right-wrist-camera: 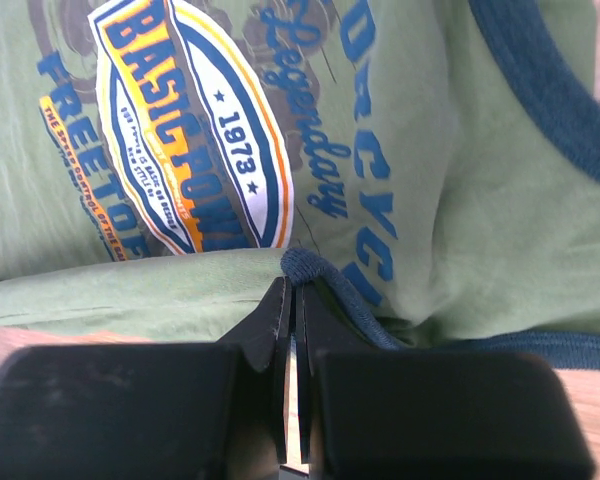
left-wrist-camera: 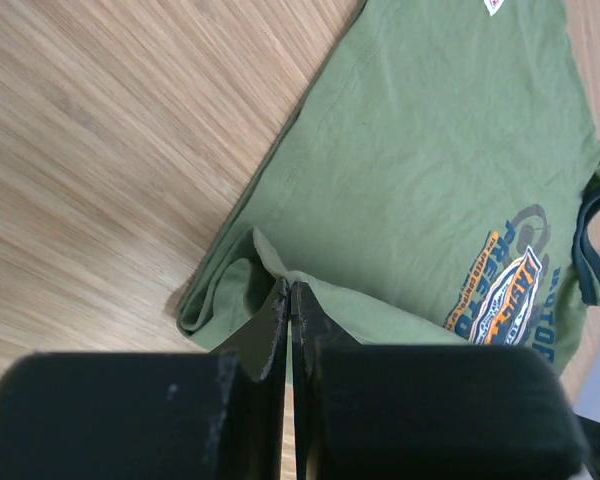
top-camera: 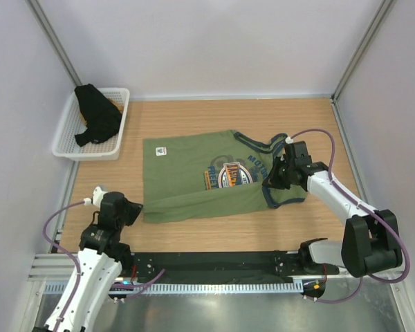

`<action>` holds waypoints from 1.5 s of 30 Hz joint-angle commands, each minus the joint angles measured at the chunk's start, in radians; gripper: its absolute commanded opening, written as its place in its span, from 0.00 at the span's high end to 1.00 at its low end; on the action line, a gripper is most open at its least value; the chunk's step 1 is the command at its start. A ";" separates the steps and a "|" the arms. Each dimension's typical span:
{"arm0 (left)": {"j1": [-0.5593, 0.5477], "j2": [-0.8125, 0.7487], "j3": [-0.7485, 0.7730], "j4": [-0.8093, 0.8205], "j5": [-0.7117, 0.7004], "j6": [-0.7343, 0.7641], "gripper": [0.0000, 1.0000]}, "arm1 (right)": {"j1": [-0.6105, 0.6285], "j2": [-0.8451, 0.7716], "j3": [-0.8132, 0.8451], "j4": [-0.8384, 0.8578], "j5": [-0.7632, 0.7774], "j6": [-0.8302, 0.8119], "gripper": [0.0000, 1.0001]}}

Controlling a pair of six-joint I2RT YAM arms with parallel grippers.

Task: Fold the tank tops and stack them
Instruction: Fold the tank top

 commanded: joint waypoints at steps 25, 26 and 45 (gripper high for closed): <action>0.001 0.489 0.137 0.330 -0.060 0.162 1.00 | 0.011 0.162 0.155 0.058 0.085 -0.069 0.98; 0.001 0.501 0.149 0.332 -0.062 0.166 1.00 | 0.011 0.167 0.156 0.059 0.085 -0.072 0.98; 0.027 0.643 0.234 0.355 -0.079 0.212 1.00 | 0.011 0.230 0.221 0.070 0.096 -0.074 0.98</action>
